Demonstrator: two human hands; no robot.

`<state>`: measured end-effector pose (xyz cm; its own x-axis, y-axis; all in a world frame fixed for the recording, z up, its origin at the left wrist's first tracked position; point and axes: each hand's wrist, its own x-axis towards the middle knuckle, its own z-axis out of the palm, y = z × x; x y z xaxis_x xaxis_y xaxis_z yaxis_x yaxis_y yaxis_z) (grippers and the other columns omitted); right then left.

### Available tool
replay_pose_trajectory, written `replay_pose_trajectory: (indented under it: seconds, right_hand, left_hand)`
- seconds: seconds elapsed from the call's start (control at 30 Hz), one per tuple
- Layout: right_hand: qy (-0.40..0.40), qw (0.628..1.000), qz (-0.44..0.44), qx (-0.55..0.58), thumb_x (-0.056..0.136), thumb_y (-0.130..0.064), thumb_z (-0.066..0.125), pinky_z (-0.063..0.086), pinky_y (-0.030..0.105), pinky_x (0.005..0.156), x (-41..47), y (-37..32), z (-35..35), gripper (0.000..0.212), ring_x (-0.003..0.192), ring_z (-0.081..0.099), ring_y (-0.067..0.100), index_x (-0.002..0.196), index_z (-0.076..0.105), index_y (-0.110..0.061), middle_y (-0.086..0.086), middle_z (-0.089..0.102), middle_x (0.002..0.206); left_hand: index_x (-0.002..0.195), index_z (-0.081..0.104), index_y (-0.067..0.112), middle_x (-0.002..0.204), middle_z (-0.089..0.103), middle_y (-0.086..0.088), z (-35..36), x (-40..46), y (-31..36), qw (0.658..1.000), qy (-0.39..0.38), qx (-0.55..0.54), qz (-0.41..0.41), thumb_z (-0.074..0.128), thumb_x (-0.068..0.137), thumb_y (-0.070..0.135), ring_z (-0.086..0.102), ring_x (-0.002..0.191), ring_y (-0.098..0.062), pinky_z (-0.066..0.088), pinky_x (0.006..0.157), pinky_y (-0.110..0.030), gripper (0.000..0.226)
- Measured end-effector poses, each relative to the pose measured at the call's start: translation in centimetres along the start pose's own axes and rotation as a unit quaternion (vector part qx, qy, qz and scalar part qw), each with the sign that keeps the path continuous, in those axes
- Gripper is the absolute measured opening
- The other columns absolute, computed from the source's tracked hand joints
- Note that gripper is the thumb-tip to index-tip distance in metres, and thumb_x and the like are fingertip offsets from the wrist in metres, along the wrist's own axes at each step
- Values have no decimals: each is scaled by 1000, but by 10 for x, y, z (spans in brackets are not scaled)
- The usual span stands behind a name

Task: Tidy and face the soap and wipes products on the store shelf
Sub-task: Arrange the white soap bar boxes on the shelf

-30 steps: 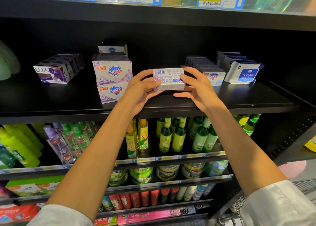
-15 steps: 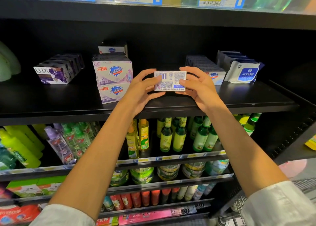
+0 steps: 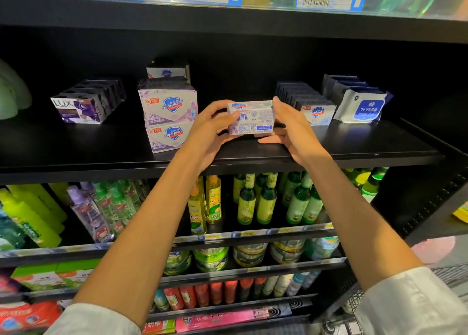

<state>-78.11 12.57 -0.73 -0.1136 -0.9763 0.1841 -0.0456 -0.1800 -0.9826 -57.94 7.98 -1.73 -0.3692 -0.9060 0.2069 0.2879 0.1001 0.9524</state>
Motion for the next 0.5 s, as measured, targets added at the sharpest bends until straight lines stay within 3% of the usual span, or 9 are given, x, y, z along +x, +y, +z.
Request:
replay_pose_trajectory:
  seconds: [0.17, 0.27, 0.5]
  right_hand:
    - [-2, 1000, -12, 4, 107, -38, 57, 63, 47, 91, 0, 2, -4, 35, 106, 75, 35, 126, 69, -11, 11, 77, 116]
    - [-2, 999, -29, 22, 108, -28, 58, 60, 47, 96, -1, 4, -7, 29, 115, 73, 26, 124, 70, -8, 10, 76, 121]
    - [1, 998, -56, 37, 105, -21, 62, 57, 49, 103, -1, 7, -10, 27, 121, 69, 27, 126, 67, -5, 12, 74, 125]
  left_hand:
    - [138, 60, 8, 133, 68, -15, -1, -1, 0, 1000, -8, 14, 10, 66, 99, 5, 68, 123, -24, 58, 101, -45, 39]
    - [138, 60, 8, 132, 68, -15, 0, -2, 0, 1000, -13, 9, 5, 67, 99, 5, 68, 123, -24, 58, 101, -44, 40]
    - [136, 62, 8, 130, 71, -12, 3, 0, 1, 999, -4, -40, -34, 69, 100, 19, 68, 124, -26, 57, 104, -46, 38]
